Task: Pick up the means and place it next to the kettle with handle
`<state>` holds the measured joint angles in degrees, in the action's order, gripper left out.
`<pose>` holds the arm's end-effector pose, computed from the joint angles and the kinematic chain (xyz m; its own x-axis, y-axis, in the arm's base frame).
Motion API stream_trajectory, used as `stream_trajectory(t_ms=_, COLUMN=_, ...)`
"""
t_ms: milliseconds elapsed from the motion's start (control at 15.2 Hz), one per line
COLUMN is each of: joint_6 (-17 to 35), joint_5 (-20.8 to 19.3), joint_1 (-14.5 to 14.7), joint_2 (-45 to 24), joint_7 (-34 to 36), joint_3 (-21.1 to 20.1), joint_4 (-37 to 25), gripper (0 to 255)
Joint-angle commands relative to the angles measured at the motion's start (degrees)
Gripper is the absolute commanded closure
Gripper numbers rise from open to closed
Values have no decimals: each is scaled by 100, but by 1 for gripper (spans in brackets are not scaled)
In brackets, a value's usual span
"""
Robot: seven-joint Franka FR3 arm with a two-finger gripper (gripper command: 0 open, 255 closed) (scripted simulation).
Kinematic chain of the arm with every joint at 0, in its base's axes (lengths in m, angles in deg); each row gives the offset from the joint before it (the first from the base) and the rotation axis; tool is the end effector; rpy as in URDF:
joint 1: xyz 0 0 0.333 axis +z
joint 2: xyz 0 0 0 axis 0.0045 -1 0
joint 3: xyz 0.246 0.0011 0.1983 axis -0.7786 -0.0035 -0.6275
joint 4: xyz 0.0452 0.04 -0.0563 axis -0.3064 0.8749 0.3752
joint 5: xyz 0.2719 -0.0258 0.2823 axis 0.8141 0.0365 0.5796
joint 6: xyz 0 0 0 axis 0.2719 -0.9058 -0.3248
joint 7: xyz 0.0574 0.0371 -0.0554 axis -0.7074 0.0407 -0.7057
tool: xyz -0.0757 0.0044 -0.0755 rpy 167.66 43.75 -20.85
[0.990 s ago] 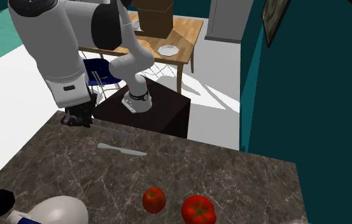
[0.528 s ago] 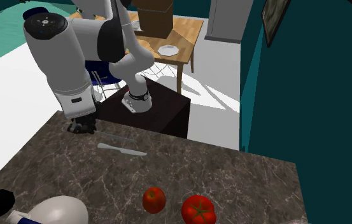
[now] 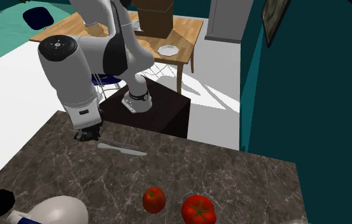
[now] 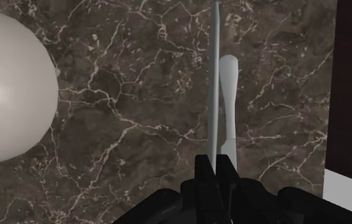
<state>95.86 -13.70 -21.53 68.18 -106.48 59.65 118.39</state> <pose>0.2607 -0.4028 0.5115 0.9266 0.3496 -0.1388 0.3576 -0.9331 0.0373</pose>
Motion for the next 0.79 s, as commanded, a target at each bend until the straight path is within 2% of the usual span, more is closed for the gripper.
stream_trajectory(t_ms=0, joint_6=151, joint_5=-9, joint_1=-4, joint_2=-19, joint_7=20, joint_3=19, joint_4=131, gripper=255)
stream_trajectory(t_ms=726, joint_6=1023, joint_5=-27, joint_1=-25, joint_2=-260, joint_7=83, joint_3=165, joint_4=777, gripper=255)
